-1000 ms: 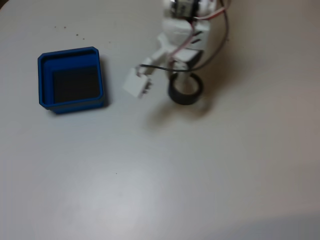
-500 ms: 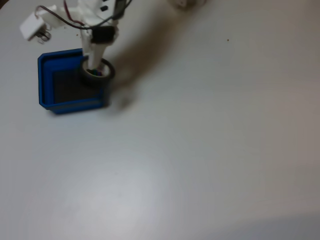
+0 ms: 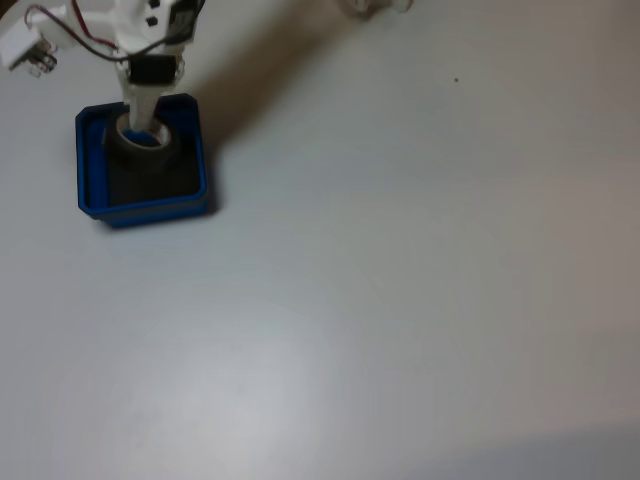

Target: Pick the black tape roll and drop it in the blue box

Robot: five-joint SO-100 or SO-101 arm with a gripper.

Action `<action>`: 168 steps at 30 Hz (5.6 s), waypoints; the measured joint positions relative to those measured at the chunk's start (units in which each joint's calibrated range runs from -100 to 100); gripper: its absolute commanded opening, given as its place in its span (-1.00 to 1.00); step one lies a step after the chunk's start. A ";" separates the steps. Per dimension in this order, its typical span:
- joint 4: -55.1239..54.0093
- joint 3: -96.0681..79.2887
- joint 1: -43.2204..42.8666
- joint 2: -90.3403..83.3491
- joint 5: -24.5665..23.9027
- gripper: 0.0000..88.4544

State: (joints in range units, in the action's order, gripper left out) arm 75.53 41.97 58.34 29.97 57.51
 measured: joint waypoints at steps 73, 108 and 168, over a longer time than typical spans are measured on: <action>-7.06 0.09 2.87 13.97 1.67 -0.97; -7.06 0.09 2.87 13.97 4.09 -0.73; -7.06 0.45 -22.76 -2.79 4.09 -0.73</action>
State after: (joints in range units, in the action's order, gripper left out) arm 68.47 42.42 35.58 27.18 61.60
